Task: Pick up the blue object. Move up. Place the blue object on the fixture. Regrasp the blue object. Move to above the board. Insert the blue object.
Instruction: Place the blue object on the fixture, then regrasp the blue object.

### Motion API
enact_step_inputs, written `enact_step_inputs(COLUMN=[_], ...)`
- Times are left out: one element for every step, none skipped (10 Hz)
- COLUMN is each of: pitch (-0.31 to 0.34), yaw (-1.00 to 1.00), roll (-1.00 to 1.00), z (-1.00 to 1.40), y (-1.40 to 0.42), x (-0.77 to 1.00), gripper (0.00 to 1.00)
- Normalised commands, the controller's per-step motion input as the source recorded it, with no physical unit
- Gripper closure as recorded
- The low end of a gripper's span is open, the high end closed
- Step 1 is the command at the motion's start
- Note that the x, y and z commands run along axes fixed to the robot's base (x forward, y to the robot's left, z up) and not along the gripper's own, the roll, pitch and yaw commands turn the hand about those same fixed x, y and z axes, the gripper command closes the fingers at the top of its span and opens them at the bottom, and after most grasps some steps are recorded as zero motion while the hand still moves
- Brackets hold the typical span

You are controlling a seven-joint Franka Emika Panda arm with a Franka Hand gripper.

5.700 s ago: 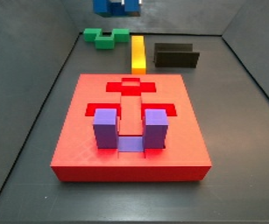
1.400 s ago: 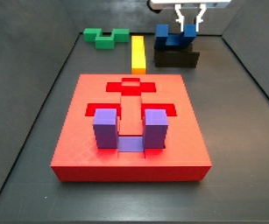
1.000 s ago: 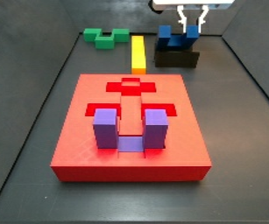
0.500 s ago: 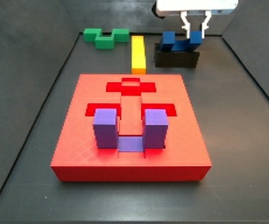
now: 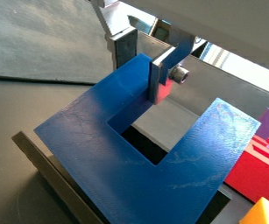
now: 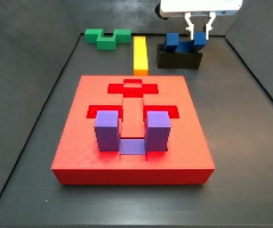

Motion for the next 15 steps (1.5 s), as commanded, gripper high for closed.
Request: enact_step_inputs(pitch=[0.077, 0.066, 0.051, 0.02, 0.003, 0.0, 0.0, 0.0, 0.0, 0.0, 0.006, 0.0, 0.0, -0.02, 0.0], yaw=[0.0, -0.01, -0.02, -0.03, -0.04, 0.0, 0.0, 0.0, 0.0, 0.0, 0.0, 0.0, 0.0, 0.0, 0.0], roll=[0.18, 0.15, 0.15, 0.16, 0.23, 0.01, 0.01, 0.0, 0.0, 0.0, 0.19, 0.45, 0.53, 0.61, 0.71], z=[-0.13, -0.11, -0.12, -0.1, -0.11, 0.0, 0.0, 0.0, 0.0, 0.0, 0.0, 0.0, 0.0, 0.0, 0.0], y=[0.0, 0.0, 0.0, 0.0, 0.0, 0.0, 0.0, 0.0, 0.0, 0.0, 0.0, 0.0, 0.0, 0.0, 0.0], x=[-0.03, -0.03, -0.06, -0.04, -0.05, 0.0, 0.0, 0.0, 0.0, 0.11, 0.07, 0.01, 0.0, 0.0, -0.01], gripper=[1.0, 1.0, 1.0, 1.0, 1.0, 1.0, 1.0, 1.0, 0.0, 0.0, 0.0, 0.0, 0.0, 0.0, 0.0])
